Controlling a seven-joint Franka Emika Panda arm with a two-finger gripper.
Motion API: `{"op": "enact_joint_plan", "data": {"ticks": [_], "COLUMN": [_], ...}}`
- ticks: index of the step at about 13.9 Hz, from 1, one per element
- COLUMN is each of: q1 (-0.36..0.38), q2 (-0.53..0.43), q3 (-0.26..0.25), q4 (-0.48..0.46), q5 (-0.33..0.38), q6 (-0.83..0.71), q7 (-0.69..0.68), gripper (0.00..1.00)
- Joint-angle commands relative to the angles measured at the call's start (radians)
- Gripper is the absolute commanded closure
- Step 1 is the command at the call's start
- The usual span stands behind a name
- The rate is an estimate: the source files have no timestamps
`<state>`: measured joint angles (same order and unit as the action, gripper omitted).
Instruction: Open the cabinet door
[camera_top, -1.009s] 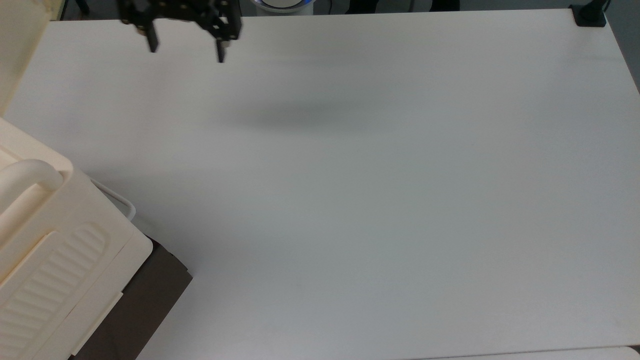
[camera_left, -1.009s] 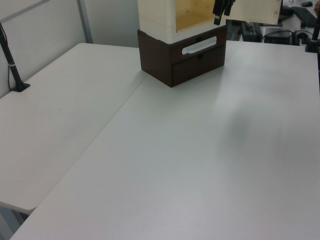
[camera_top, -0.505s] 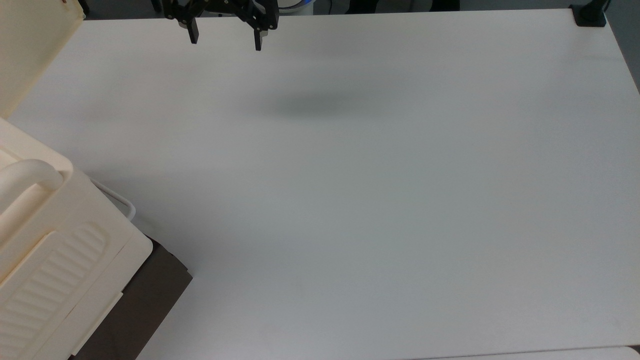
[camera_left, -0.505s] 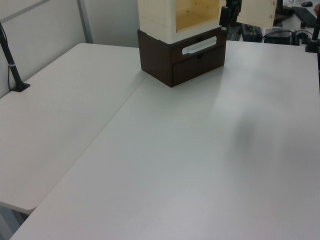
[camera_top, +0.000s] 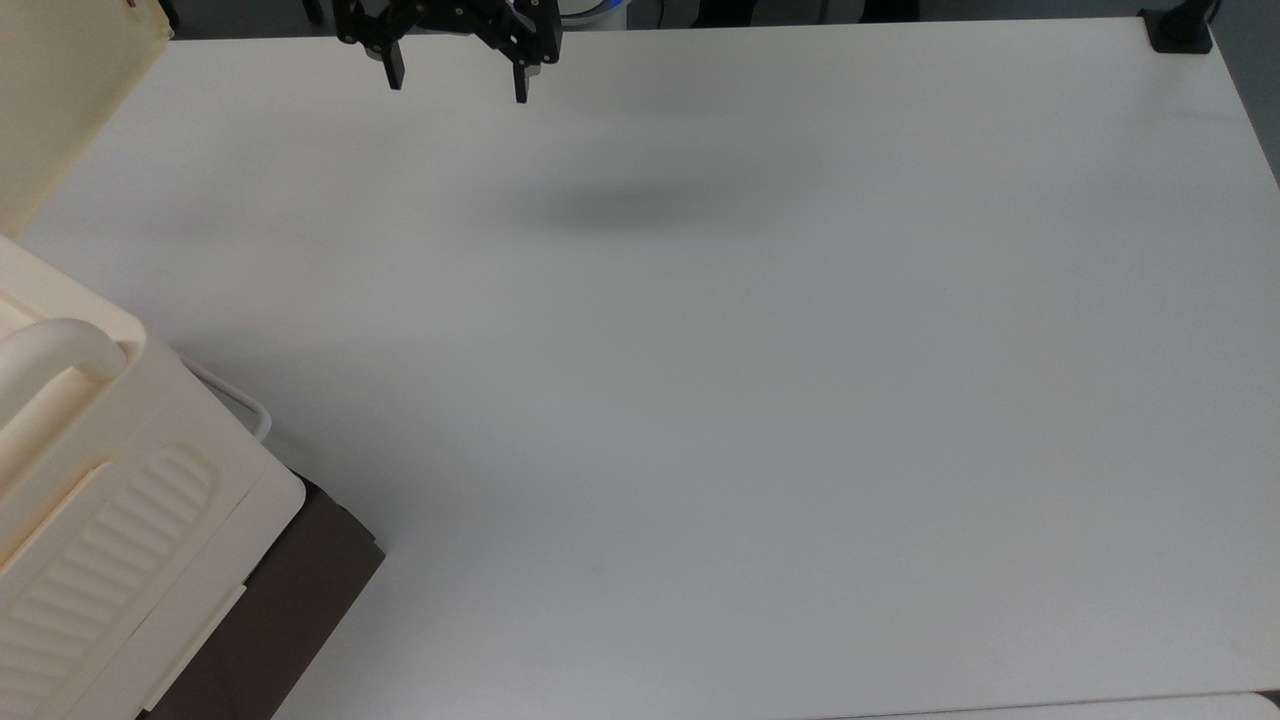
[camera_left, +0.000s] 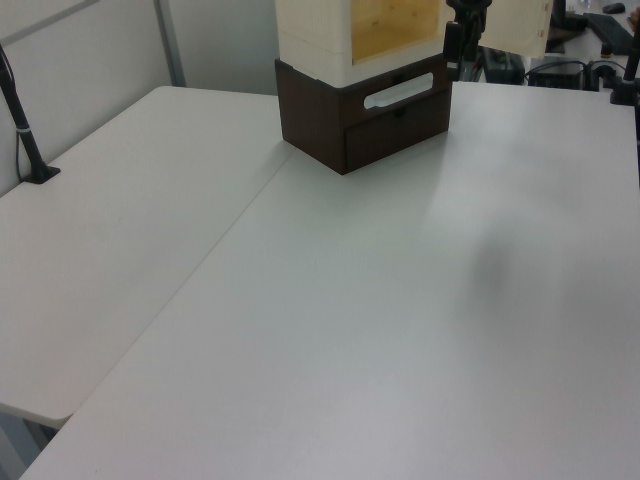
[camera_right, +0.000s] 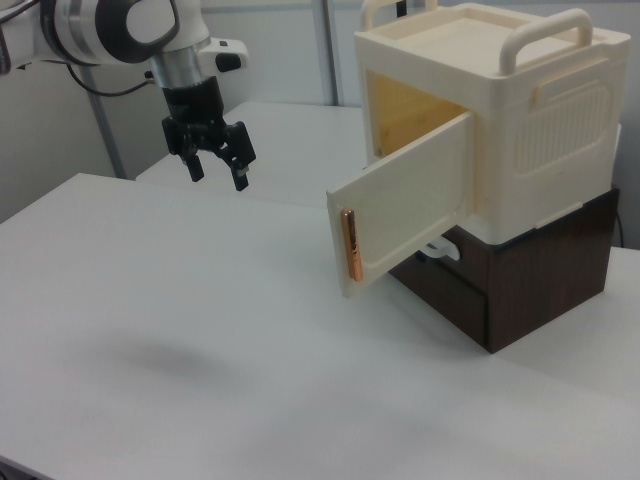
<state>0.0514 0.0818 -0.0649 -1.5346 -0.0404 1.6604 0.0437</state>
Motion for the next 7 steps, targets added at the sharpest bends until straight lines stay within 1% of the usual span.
{"op": "enact_joint_plan", "data": {"ticks": [1,4,7], "q1": [0.027,0.047,0.048], "q2": [-0.028,-0.027,-0.019], "q3": [-0.003,-0.003,-0.003], "q4": [-0.030,-0.033,-0.032], "q5": [-0.029,-0.055,-0.055], "q6": [-0.010,-0.031,-0.036], "q7": [0.010,0.012,0.012], "gripper": [0.00,0.00,0.00]}}
